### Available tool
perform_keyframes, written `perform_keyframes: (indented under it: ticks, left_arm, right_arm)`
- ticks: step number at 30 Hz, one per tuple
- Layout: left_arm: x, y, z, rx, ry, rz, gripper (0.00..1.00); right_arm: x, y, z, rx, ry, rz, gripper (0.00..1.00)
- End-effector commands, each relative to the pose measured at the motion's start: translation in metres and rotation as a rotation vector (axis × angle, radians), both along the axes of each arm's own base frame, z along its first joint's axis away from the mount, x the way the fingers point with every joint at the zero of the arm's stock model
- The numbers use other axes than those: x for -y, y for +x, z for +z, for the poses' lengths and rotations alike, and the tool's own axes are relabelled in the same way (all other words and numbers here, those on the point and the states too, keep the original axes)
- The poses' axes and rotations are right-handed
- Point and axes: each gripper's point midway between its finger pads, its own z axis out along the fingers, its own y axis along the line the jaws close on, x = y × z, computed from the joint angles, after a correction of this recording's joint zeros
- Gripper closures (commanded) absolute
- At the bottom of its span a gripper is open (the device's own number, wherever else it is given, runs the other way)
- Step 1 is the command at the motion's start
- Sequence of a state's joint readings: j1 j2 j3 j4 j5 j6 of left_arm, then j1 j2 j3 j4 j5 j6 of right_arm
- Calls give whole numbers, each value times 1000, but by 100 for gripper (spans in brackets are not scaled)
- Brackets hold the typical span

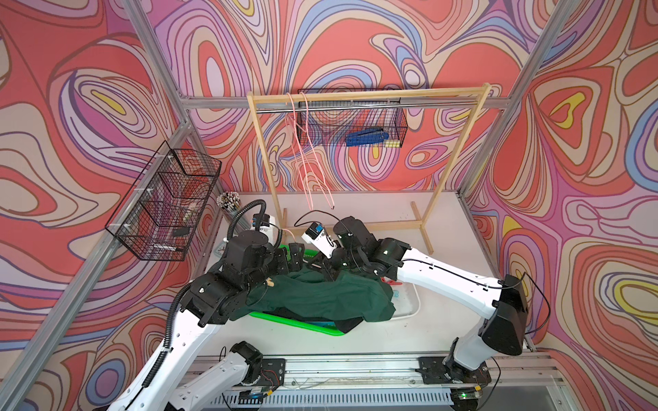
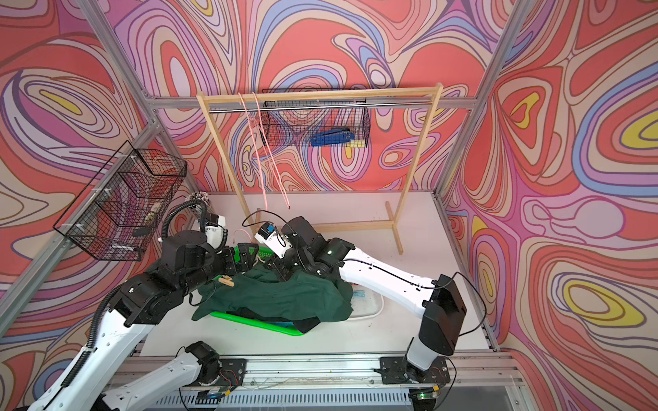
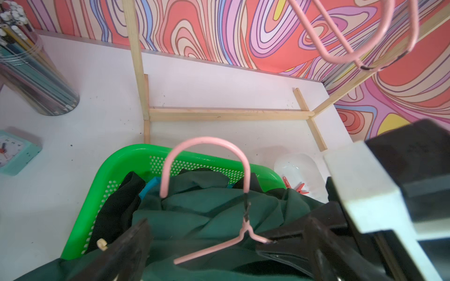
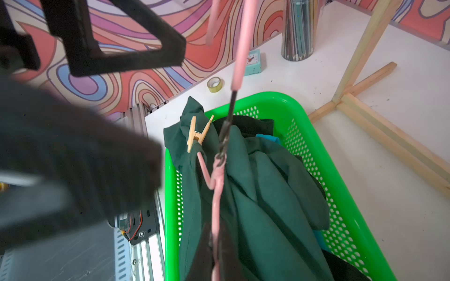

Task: Remove the clothespins securing t-shirts to the hanger
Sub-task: Adjust the hanger, then remove the clothespin from the hanger.

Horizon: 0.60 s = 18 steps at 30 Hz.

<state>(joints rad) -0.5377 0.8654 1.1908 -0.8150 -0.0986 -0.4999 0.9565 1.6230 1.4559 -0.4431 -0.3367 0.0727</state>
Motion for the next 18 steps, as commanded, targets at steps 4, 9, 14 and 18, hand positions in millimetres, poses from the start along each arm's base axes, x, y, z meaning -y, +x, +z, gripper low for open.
perform_keyframes:
  ticks: [4,9,14,18]
  left_arm:
    - [-27,-19,-17,-81,123,52,0]
    - [-29,-22,-20,-83,57,48,0]
    - [-25,-16,-22,-92,-81,36,0]
    - [-16,-5,-19,-93,-217,4,0]
  right_arm:
    - [14,4,44,122,99,-19,100]
    - [30,6,64,106,196,-28,100]
    - [45,3,78,79,288,-25,100]
    - [53,-2,81,73,323,-27,100]
